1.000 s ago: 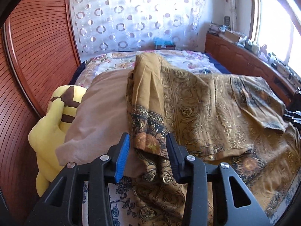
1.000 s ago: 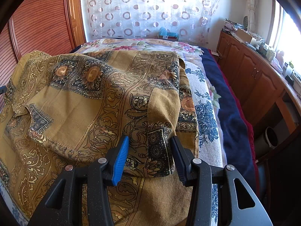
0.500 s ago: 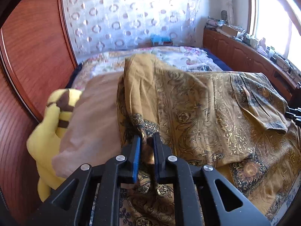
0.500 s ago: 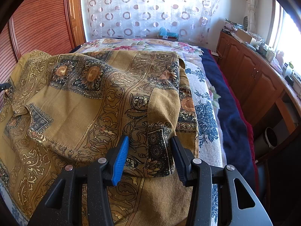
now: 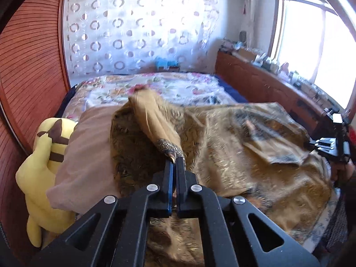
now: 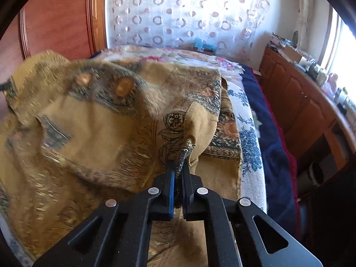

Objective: Fold small clothes

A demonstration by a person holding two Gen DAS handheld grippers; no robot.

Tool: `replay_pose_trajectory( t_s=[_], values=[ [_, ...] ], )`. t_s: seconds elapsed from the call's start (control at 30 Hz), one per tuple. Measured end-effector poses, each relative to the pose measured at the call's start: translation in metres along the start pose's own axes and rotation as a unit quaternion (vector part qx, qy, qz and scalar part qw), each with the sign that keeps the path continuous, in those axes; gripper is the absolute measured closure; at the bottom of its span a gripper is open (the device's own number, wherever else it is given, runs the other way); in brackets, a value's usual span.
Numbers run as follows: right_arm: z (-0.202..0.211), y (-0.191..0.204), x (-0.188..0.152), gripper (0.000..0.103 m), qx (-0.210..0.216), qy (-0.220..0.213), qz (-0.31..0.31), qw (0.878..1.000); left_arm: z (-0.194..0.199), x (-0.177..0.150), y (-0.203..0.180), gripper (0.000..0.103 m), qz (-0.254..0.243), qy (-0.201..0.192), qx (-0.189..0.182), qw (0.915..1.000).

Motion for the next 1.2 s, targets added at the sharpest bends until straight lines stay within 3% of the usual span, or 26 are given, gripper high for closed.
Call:
replay_pose_trajectory(
  t_s=[0.3, 0.57, 0.67, 0.93, 1.07, 1.2],
  values=[
    [0.069, -0.005, 0.018, 0.1, 0.027, -0.069, 0.002, 0.997, 0.057, 0.011, 0.007, 0.1, 0.022, -0.06, -0.023, 0.9977],
    [0.137, -0.01, -0.01, 0.1, 0.048, -0.092, -0.004, 0.995, 0.083, -0.034, 0.027, 0.1, 0.057, -0.051, -0.028, 0.9967],
    [0.143, -0.012, -0.03, 0.1, 0.047, -0.085, -0.013, 0.995, 0.08, -0.06, 0.034, 0.1, 0.065, -0.034, -0.007, 0.9973],
    [0.127, -0.013, -0.062, 0.1, 0.032, -0.047, -0.029, 0.998, 0.055, -0.11, 0.04, 0.1, 0.086, 0.024, -0.001, 0.996],
    [0.129, -0.005, -0.052, 0.1, 0.03, -0.044, -0.026, 0.998, 0.064, -0.103, 0.042, 0.1, 0.094, 0.007, 0.002, 0.9956],
    [0.153, 0.005, -0.037, 0.1, 0.045, -0.074, -0.02, 0.996, 0.086, -0.088, 0.045, 0.1, 0.099, -0.023, 0.004, 0.9948]
  ],
)
Point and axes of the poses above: each gripper's, at about its wrist camera, not at the fingertips, and z roughly against the way its jaws point, y to its left, x to its top, the point moved 3 cm from there along -z, roughly the way its jaws point, and after that the axes turned 14 degrees about x, right-handed, at the moved point
